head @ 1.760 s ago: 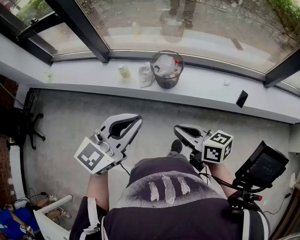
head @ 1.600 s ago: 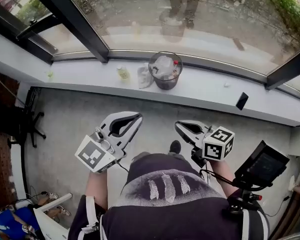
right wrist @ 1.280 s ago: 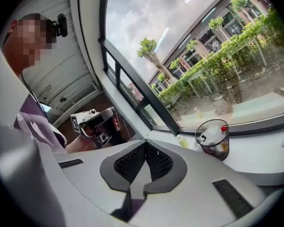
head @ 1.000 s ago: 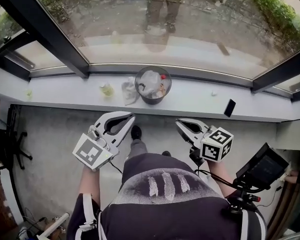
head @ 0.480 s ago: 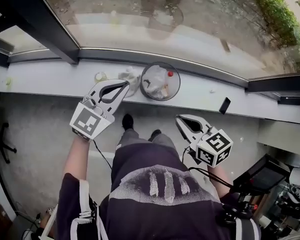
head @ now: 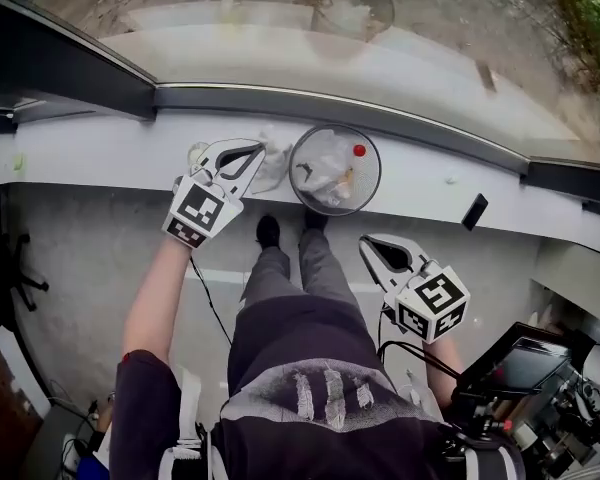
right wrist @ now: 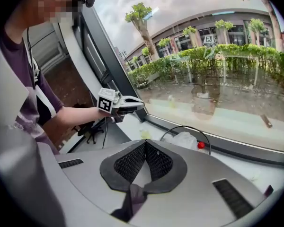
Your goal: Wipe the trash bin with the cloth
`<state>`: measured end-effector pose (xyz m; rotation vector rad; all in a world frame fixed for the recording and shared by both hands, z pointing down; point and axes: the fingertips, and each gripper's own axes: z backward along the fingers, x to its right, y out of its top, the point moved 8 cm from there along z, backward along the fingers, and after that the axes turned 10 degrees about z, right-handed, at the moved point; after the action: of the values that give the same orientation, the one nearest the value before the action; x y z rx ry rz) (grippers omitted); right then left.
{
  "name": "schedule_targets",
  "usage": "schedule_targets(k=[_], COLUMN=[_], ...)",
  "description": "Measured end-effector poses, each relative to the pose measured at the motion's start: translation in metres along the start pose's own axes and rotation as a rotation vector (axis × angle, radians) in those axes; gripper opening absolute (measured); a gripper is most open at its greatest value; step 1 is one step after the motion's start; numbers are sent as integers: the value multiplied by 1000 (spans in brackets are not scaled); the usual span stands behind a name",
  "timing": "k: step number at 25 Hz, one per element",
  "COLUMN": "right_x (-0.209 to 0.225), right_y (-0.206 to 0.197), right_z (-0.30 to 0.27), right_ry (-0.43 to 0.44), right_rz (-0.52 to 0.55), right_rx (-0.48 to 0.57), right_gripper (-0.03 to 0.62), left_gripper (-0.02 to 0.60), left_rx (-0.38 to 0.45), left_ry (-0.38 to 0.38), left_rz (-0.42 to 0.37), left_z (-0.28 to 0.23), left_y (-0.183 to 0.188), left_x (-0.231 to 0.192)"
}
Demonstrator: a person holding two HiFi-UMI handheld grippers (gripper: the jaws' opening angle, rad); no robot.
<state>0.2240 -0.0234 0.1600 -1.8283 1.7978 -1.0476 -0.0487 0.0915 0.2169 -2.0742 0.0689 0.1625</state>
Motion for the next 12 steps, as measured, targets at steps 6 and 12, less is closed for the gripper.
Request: schedule_targets(k=[6,12], right_x=[51,104], right_y=[-17,-50], right_z=[-37,-62], right_ry=[6,-101], right_rz=[41,71], right_rx=[-111,-219], right_gripper=[0,0], left_gripper=[-2,144], left_rx=[-127,-333], left_ry=[41,-14], left_rz=[-65,-78], left_z=[-74,-139], left_y=[-68,-150], left_x=[-34,-49])
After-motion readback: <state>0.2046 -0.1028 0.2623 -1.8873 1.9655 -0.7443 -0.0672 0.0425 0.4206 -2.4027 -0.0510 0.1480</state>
